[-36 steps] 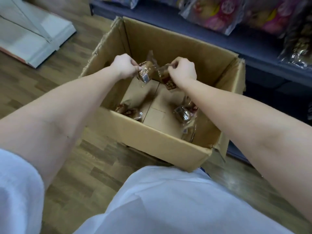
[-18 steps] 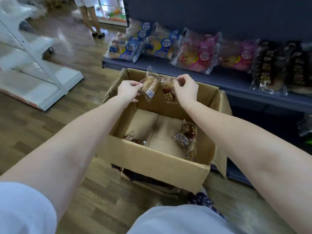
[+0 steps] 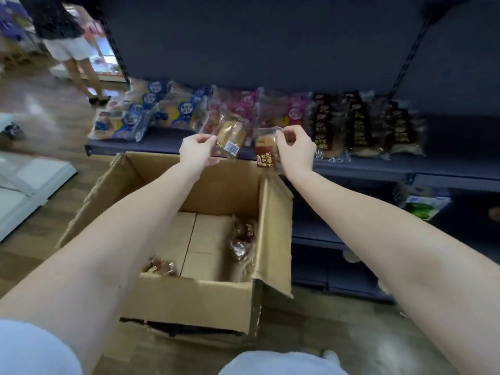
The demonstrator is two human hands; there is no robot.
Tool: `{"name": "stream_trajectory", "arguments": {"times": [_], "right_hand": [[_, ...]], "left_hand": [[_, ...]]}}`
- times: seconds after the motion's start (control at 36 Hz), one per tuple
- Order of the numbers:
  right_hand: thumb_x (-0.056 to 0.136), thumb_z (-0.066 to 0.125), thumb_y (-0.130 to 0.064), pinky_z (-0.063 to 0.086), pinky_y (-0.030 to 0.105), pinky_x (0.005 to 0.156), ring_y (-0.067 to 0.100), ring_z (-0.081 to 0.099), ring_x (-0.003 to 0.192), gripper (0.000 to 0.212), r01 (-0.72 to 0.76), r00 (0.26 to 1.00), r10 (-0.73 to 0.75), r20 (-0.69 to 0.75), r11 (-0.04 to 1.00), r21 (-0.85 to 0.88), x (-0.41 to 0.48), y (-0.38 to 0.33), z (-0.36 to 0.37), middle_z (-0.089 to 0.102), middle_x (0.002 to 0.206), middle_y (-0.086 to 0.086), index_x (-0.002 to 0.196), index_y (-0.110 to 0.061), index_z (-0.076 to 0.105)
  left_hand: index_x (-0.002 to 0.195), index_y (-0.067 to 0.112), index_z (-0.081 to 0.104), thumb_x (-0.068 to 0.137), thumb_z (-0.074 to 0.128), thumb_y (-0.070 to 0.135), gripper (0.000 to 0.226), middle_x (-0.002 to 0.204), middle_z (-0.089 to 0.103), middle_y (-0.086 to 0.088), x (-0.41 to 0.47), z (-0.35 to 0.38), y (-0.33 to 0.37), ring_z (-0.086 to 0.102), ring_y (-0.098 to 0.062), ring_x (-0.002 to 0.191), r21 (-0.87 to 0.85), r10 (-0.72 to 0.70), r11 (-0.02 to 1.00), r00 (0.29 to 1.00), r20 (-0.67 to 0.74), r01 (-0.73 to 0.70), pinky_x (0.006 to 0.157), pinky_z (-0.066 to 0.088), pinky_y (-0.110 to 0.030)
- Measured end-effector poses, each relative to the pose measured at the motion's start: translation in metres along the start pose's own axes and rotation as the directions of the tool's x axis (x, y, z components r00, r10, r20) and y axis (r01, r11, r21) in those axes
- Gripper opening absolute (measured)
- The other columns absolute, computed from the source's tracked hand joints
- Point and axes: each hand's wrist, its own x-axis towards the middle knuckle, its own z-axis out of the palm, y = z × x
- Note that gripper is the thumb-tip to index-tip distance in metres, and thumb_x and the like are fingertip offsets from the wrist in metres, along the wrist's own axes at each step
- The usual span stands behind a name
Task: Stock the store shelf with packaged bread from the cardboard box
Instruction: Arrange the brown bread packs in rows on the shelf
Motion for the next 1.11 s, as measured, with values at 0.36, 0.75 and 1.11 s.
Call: {"name": "stream_trajectory", "arguments": {"times": [0.36, 0.75, 1.11], "right_hand": [[0.094, 0.056, -0.029, 0.039, 0.018, 0.069, 0.014, 0.06, 0.081, 0.013, -0.065, 0.978, 0.057, -0.199, 0.997, -0.035, 0.051, 0.06, -0.145, 0.061, 0.086, -0.006, 0.097, -0.018, 0.061], [0.096, 0.053, -0.028, 0.037, 0.015, 0.069, 0.009, 0.055, 0.082, 0.019, -0.149, 0.942, 0.119, -0.315, 0.986, -0.072, 0.087, 0.112, -0.284, 0.06, 0.091, -0.005, 0.105, -0.014, 0.061], [0.096, 0.052, -0.03, 0.049, 0.025, 0.07, 0.014, 0.062, 0.083, 0.012, -0.282, 0.875, 0.217, -0.433, 0.955, -0.09, 0.092, 0.178, -0.385, 0.061, 0.088, -0.006, 0.098, -0.02, 0.059]], "left_hand": [[0.113, 0.006, 0.059, 0.098, 0.055, 0.016, 0.019, 0.097, 0.067, -0.014, -0.033, 0.169, 0.034, 0.068, -0.016, 0.071, -0.031, -0.033, 0.999, 0.964, 0.264, 0.042, 0.063, 0.059, -0.028], [0.122, -0.003, 0.054, 0.098, 0.053, 0.014, 0.029, 0.092, 0.067, -0.011, -0.066, 0.327, 0.079, 0.07, -0.017, 0.07, -0.118, -0.016, 0.99, 0.896, 0.443, 0.076, 0.06, 0.058, -0.023], [0.114, 0.0, 0.051, 0.1, 0.047, 0.01, 0.018, 0.103, 0.065, -0.019, -0.125, 0.452, 0.067, 0.069, -0.019, 0.073, -0.069, -0.097, 0.983, 0.808, 0.581, 0.167, 0.059, 0.058, -0.023]]}}
